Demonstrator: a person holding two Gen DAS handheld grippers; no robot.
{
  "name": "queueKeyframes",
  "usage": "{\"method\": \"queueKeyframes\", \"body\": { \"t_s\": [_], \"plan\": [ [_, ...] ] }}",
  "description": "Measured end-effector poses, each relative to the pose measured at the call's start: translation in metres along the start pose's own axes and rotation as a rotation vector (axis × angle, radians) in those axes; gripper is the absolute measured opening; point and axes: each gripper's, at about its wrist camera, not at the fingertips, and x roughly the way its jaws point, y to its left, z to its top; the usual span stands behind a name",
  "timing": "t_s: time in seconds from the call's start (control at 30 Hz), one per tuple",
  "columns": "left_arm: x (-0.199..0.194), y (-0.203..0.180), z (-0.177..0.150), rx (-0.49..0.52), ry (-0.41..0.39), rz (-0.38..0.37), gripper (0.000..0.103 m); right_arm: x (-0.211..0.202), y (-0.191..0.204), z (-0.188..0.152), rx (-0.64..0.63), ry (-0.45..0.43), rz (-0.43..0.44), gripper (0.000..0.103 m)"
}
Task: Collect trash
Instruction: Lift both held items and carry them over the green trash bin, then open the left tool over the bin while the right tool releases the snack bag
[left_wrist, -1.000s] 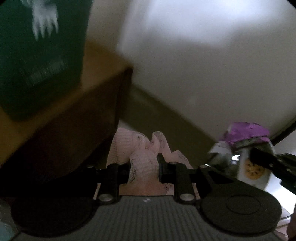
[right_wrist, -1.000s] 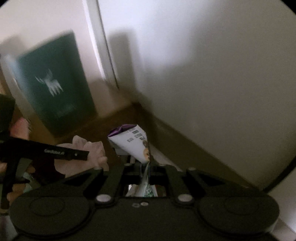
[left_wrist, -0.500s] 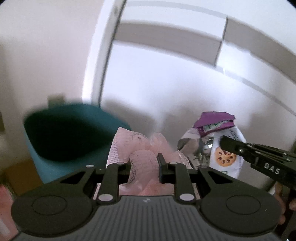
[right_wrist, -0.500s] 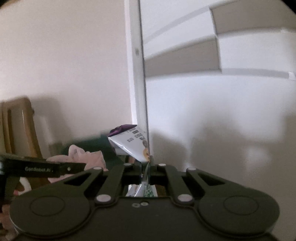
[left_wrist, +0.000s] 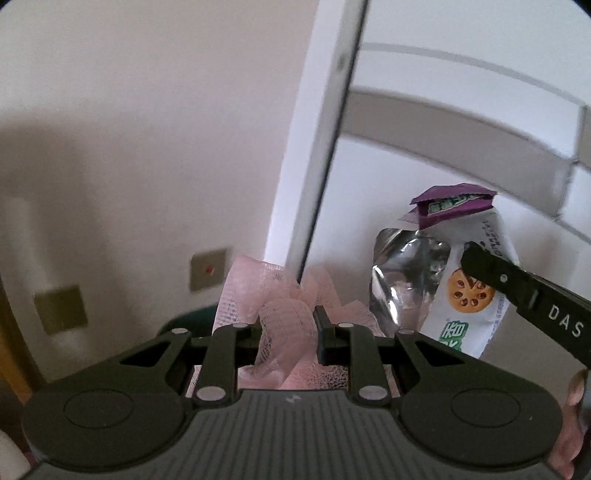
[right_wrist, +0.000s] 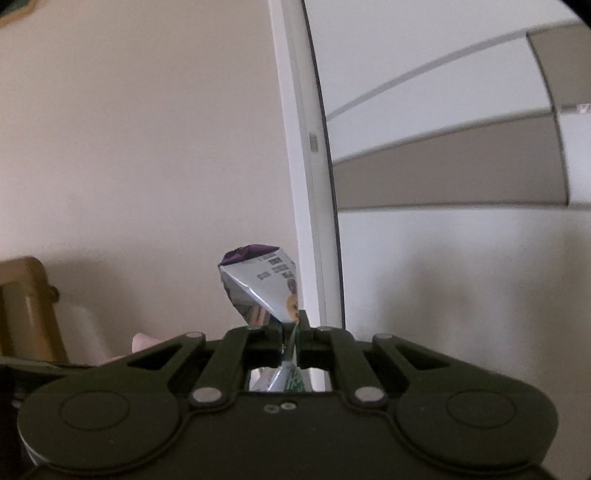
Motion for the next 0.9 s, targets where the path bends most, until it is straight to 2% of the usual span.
{"method": "queueKeyframes", "body": {
  "t_s": [0.13, 0.3, 0.43, 0.73, 0.9],
  "plan": [
    [0.034, 0.011, 0.002, -0.002, 0.049, 0.043, 0.022, 0.035, 0.007, -0.013, 0.002, 0.034, -0.006, 0.005],
    [0.064, 0.006, -0.006, 0.046, 0.100, 0.075, 0.022, 0.054, 0.019, -0.029, -0.051, 0.065, -0.015, 0.006],
    [0.077, 0.007, -0.015, 0.077, 0.155, 0.103, 0.022, 0.069, 0.019, -0.042, -0.055, 0.135, -0.028, 0.007],
    [0.108, -0.008, -0.024, 0.185, 0.289, 0.134, 0.022, 0.069, 0.027, -0.062, -0.162, 0.276, -0.023, 0.017],
    [0.123, -0.007, -0.028, 0.192, 0.345, 0.171, 0.025, 0.076, 0.030, -0.061, -0.198, 0.349, -0.030, 0.023]
  ]
}}
